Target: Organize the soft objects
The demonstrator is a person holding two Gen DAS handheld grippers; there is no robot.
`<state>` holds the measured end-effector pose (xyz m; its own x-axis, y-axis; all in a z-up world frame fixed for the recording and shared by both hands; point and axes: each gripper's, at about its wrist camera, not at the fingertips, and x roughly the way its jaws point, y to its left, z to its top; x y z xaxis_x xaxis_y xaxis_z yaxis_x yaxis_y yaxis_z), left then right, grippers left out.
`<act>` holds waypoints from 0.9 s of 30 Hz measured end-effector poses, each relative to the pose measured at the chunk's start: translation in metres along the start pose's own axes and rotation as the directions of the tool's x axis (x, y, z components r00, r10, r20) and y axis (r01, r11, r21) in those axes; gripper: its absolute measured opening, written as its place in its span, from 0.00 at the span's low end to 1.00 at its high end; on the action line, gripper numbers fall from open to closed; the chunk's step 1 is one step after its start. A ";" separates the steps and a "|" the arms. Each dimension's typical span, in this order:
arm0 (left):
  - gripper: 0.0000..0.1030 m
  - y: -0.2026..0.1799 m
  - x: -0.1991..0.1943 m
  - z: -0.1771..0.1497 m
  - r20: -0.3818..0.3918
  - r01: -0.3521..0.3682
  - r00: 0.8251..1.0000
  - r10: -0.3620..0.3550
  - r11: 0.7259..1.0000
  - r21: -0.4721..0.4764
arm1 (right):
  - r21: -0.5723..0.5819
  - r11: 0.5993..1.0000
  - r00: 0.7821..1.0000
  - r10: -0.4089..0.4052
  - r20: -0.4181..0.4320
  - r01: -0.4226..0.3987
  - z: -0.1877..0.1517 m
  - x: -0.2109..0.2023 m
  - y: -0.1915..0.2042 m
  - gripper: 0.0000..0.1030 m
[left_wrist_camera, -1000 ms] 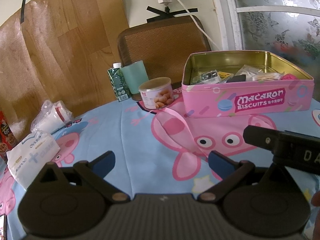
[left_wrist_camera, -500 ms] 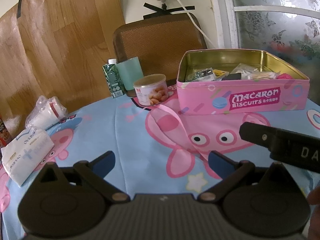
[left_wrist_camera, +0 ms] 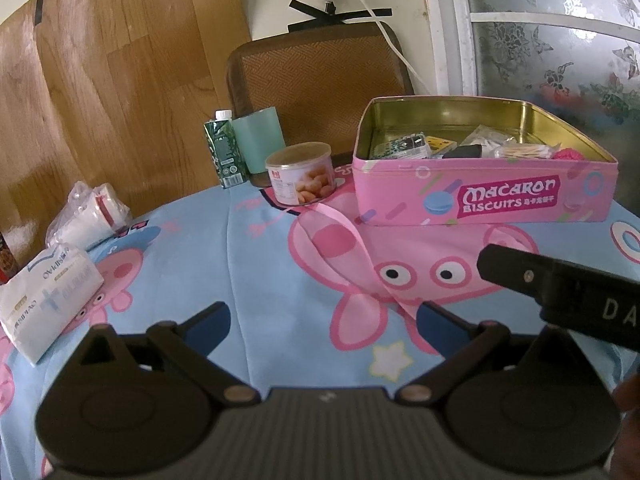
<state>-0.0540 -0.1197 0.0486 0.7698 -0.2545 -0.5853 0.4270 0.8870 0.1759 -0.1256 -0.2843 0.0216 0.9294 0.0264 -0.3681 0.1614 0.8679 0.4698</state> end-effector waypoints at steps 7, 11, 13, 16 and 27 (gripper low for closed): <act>1.00 0.000 0.000 -0.001 -0.003 0.004 1.000 -0.004 1.000 -0.005 | -0.001 1.000 1.000 0.001 0.000 -0.001 0.000 0.000 0.000 0.83; 1.00 0.000 0.000 0.000 -0.003 0.003 1.000 -0.003 1.000 -0.004 | -0.001 1.000 1.000 0.000 0.001 0.000 0.000 0.000 0.000 0.83; 1.00 0.000 0.000 0.000 -0.002 0.004 1.000 -0.004 1.000 -0.004 | -0.001 1.000 1.000 0.000 0.004 0.000 0.000 -0.001 0.001 0.83; 1.00 0.000 0.000 0.000 0.000 0.005 1.000 -0.005 1.000 -0.004 | -0.004 1.000 1.000 0.001 0.006 -0.001 0.000 -0.002 0.002 0.83; 1.00 -0.001 -0.003 0.000 0.006 0.014 1.000 -0.014 1.000 -0.007 | -0.007 1.000 1.000 0.000 0.007 0.000 0.001 -0.002 0.003 0.83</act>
<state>-0.0570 -0.1203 0.0507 0.7664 -0.2690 -0.5833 0.4342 0.8861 0.1619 -0.1268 -0.2822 0.0242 0.9317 0.0230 -0.3624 0.1591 0.8712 0.4644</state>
